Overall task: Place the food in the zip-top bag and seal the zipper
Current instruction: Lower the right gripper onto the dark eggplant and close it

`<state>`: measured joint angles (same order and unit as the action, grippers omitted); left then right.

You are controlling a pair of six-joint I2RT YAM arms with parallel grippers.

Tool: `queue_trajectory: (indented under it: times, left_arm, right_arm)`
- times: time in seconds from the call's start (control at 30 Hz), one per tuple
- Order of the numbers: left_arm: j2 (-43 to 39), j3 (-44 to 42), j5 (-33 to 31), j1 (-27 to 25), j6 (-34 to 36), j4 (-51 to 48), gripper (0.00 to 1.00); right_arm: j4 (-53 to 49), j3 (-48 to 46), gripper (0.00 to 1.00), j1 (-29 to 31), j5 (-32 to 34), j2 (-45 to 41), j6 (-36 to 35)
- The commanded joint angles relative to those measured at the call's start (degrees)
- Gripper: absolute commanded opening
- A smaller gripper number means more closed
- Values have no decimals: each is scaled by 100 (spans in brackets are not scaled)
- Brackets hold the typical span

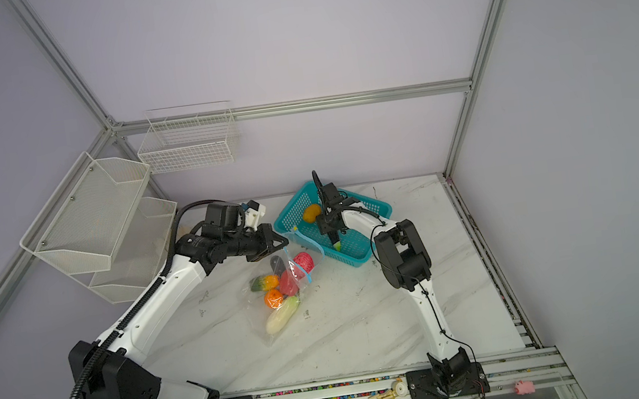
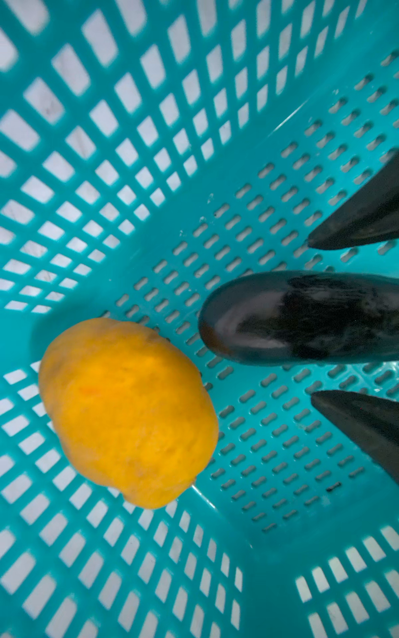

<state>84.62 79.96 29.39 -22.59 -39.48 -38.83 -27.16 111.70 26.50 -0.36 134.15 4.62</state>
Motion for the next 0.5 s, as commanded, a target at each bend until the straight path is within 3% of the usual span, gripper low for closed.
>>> queue_trajectory:
  times: [0.0,0.47]
  left_arm:
    - [-256,-205,41,-17,-13,152,0]
    - [-292,-227,22,-19,-7,149,0]
  right_arm:
    - [121,198,68,-21,80,179,1]
    - [132,517,58,-31,142,478,18]
